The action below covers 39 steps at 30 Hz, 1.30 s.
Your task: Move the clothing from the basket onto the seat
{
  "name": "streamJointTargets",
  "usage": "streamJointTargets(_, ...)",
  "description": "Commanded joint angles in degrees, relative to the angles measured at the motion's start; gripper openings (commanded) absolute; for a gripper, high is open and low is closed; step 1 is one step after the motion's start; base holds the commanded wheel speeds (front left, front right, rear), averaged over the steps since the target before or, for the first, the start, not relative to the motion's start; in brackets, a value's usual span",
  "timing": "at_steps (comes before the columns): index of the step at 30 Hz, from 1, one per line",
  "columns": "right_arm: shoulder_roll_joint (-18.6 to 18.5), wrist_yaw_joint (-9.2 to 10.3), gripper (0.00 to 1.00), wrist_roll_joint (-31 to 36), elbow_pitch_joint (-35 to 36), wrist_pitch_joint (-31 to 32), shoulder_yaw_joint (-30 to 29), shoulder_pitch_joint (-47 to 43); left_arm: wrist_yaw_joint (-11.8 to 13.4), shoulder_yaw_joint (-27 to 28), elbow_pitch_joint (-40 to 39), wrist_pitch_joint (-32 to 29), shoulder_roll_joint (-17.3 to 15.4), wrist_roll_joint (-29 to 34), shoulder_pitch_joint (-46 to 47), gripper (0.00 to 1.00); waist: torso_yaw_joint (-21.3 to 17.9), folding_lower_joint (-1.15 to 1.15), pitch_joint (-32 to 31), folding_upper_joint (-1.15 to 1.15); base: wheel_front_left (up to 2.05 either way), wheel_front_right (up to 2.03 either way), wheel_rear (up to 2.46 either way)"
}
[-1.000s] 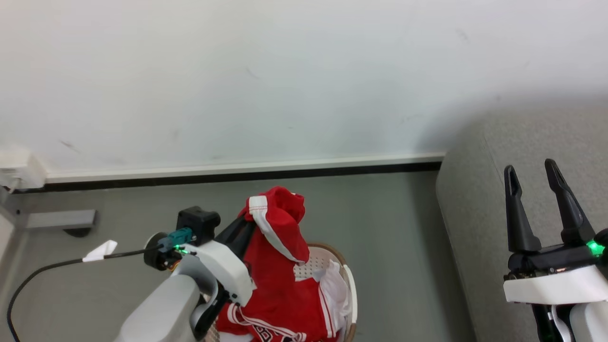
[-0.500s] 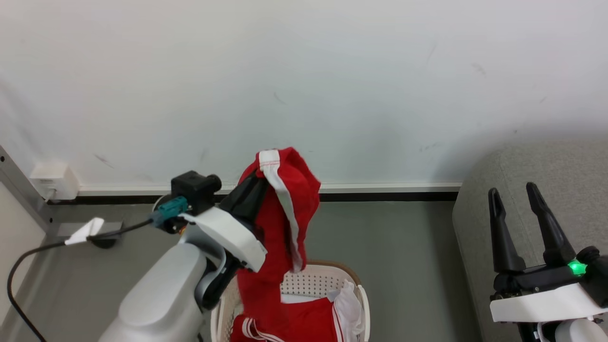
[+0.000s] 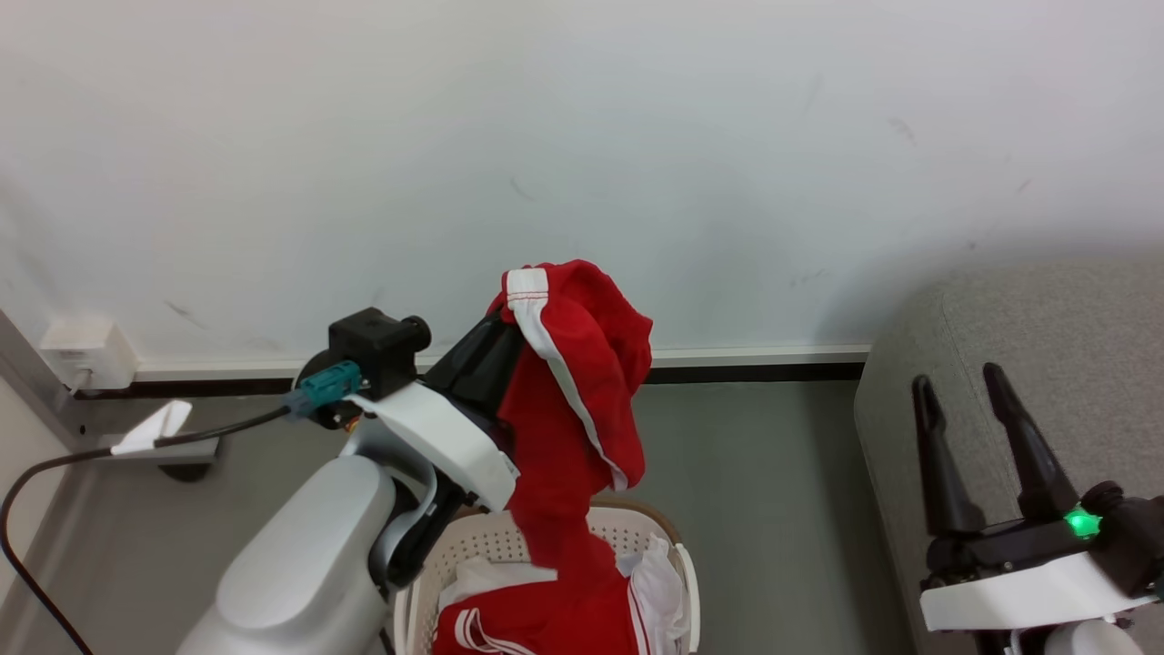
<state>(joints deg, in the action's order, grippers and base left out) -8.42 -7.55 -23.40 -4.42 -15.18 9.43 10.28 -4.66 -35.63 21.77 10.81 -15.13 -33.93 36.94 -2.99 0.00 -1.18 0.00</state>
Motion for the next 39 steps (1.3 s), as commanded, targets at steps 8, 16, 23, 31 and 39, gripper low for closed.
streamJointTargets(8, -1.7, 0.12, 1.0, -5.3, 0.3, 0.1, 8.7, 1.4, 0.9, -1.0, -1.7, -1.1, -0.8, 0.6, -0.2, 0.0, 0.6, 0.0, 0.0, 0.0, 0.0, 0.0, 0.0)
streamJointTargets(16, -3.2, 0.12, 1.0, -7.4, -4.4, 0.1, 19.8, 4.6, 0.9, -2.5, -2.5, -2.0, 1.5, 0.5, 1.7, 0.0, 3.7, 0.0, 0.1, 0.0, 0.0, 0.0, 0.0)
streamJointTargets(23, -2.8, 0.12, 1.0, -10.1, -12.5, 0.0, 27.0, 8.8, 0.2, -4.7, -2.8, -2.5, 4.1, 0.5, 2.8, 0.0, 6.5, 0.0, -0.1, 0.0, 0.0, 0.0, 0.0)
streamJointTargets(31, 1.1, 0.12, 1.0, -9.5, -25.8, 0.1, 30.2, 13.6, -0.7, -7.5, -4.1, -3.6, 5.9, 0.2, 2.7, 0.0, 9.1, 0.0, -0.1, 0.0, 0.0, 0.0, 0.0)
streamJointTargets(39, 2.9, 0.12, 1.0, -8.5, -35.7, 0.1, 31.0, 17.2, -1.4, -11.3, -5.9, -5.1, 7.6, -0.3, 1.8, 0.0, 13.2, 0.0, -0.5, 0.0, 0.0, 0.0, 0.0)
